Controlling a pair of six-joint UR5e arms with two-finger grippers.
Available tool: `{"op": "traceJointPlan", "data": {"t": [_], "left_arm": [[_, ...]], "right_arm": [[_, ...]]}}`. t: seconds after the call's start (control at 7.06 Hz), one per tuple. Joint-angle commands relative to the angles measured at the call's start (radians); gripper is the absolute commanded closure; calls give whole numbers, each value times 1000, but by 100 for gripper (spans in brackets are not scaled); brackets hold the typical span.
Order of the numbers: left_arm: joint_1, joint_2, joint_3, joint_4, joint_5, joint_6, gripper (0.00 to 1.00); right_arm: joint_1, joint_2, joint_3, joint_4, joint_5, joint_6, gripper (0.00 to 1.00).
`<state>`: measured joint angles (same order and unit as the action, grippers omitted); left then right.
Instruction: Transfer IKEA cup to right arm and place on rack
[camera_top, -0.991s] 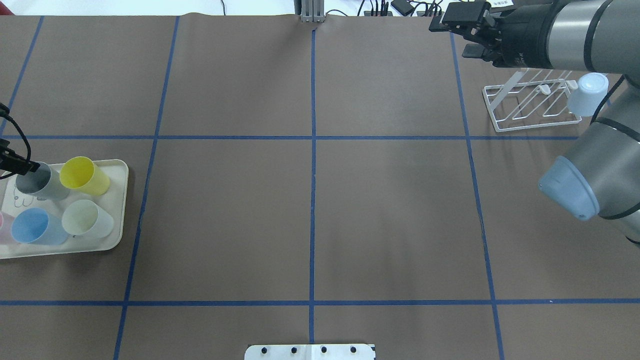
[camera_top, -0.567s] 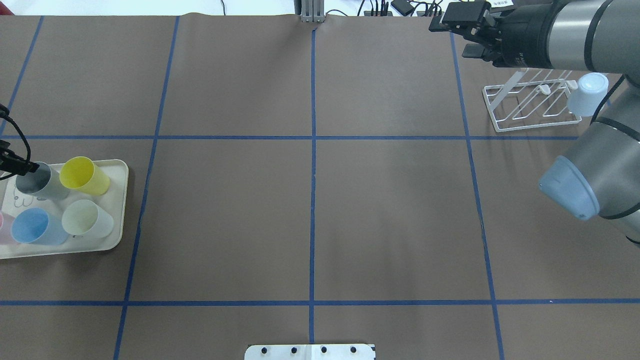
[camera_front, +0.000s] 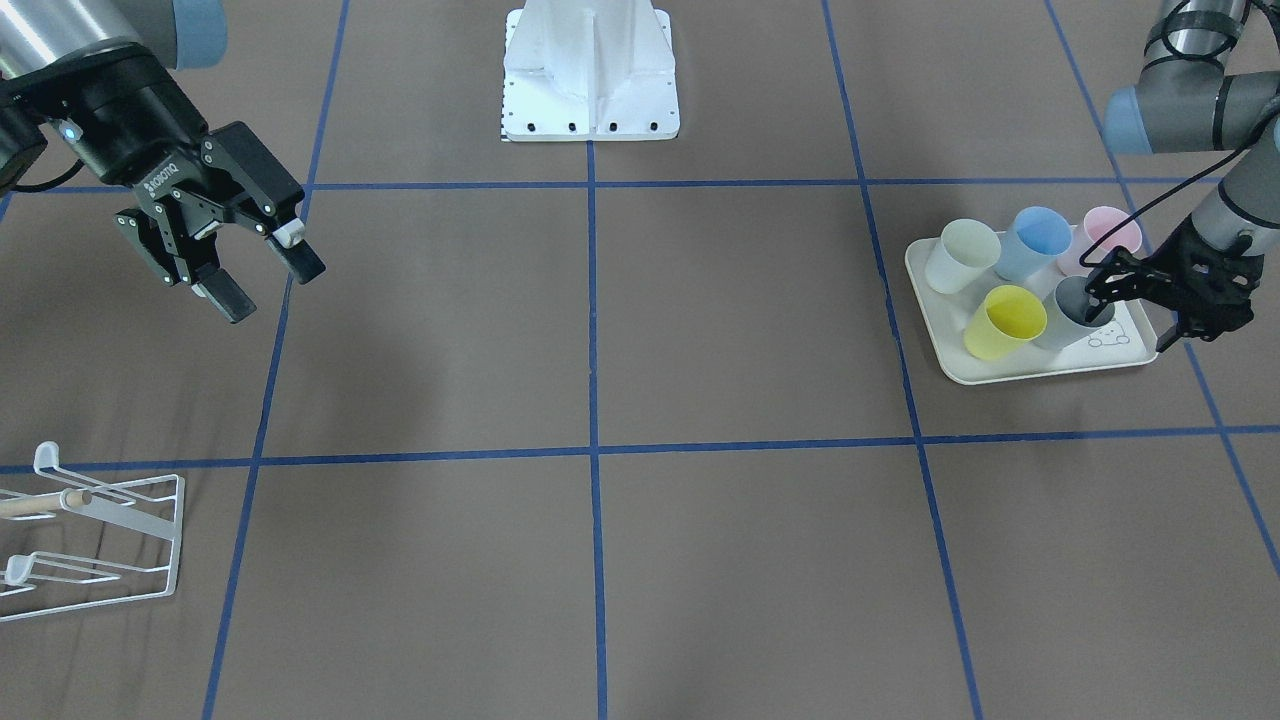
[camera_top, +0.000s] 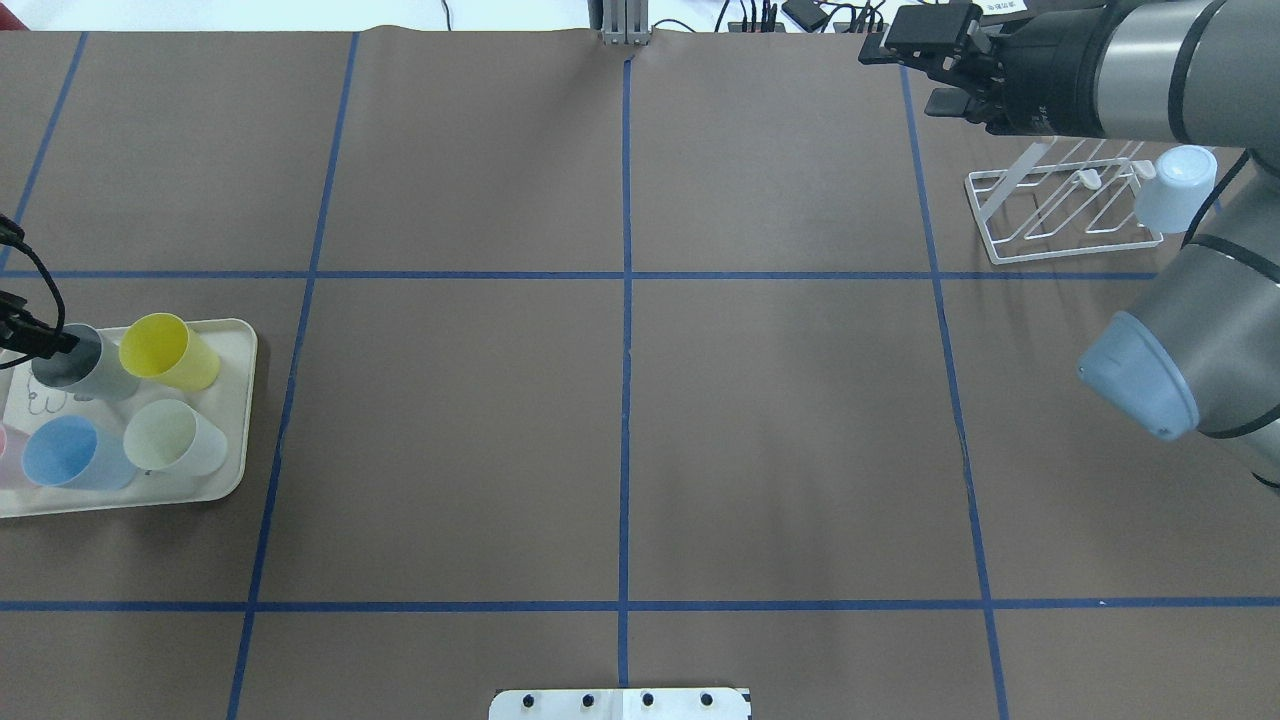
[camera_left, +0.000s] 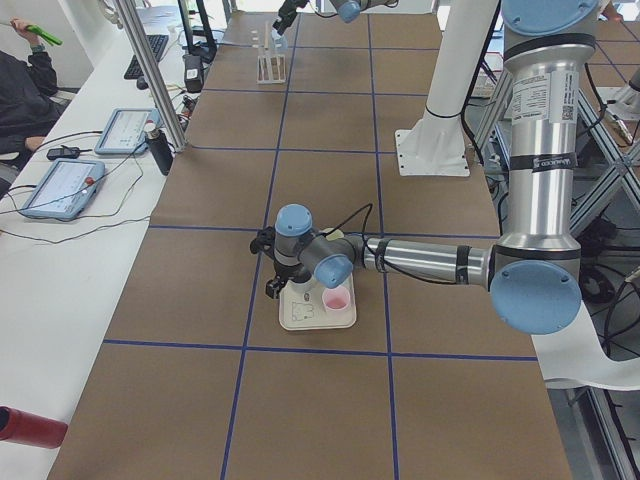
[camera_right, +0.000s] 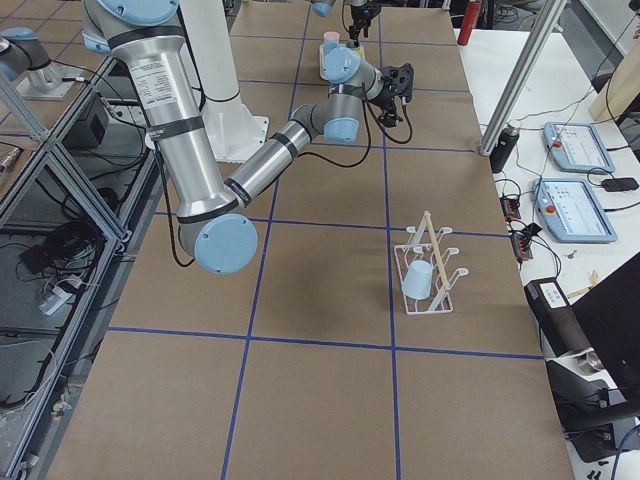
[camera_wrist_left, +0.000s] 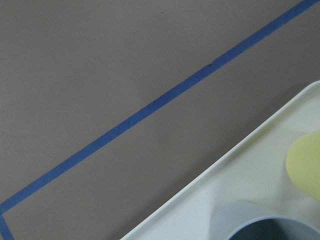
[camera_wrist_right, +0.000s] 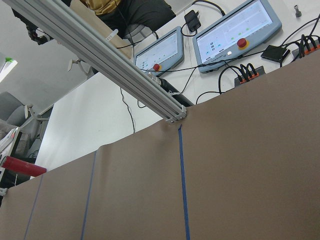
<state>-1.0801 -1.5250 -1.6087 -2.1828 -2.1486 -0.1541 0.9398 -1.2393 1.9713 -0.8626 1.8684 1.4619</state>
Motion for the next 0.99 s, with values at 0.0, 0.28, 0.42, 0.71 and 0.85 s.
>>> {"op": "traceJointPlan", "data": {"t": [0.0, 0.28, 0.42, 0.71, 0.85], "left_arm": [[11, 0, 1, 8, -1, -2, 30], [23, 0, -2, 6, -1, -4, 43], [28, 0, -5, 6, -1, -2, 50], [28, 5, -14, 6, -1, 2, 58], [28, 12, -26, 6, -1, 4, 59]], "right_arm": [[-1, 0, -2, 1, -2, 0, 0], [-1, 0, -9, 4, -2, 0, 0], [-1, 0, -11, 4, -2, 0, 0], [-1, 0, -12, 5, -2, 0, 0], [-1, 1, -12, 5, -2, 0, 0]]}}
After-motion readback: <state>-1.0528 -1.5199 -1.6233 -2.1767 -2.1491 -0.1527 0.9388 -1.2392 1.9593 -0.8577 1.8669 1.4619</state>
